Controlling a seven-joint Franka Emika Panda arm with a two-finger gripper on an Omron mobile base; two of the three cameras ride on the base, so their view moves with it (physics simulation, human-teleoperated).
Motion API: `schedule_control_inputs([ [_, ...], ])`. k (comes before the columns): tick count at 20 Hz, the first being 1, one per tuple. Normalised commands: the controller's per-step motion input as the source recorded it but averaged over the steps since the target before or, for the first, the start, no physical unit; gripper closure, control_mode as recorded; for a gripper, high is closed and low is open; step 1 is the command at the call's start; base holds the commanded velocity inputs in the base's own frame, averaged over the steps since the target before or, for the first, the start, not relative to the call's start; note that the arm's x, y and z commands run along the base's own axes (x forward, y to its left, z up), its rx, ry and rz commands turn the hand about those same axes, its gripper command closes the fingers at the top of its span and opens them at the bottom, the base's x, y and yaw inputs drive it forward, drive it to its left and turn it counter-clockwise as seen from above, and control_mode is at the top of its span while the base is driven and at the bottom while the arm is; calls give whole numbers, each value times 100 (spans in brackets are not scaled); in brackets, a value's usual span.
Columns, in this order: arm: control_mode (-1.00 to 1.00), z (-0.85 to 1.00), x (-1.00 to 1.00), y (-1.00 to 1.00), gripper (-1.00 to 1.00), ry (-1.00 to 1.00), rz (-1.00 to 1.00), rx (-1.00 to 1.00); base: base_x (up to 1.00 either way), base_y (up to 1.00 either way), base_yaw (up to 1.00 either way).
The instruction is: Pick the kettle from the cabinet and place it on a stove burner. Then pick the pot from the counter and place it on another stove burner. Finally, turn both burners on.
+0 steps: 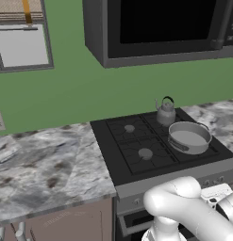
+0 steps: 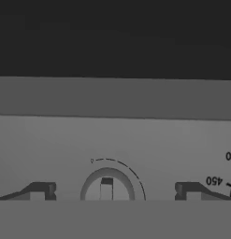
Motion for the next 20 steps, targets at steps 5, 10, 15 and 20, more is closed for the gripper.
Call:
schedule_control_inputs([
  [5,-100,0,3,0,-100,-1,0,0,0,0,0],
  [10,-100,0,14,0,100,-1,0,0,0,0,0],
  [15,-100,1,9,0,100,-4,0,0,0,0,0],
  [20,-100,6,1,-4,100,-6,0,-1,0,0,0],
])
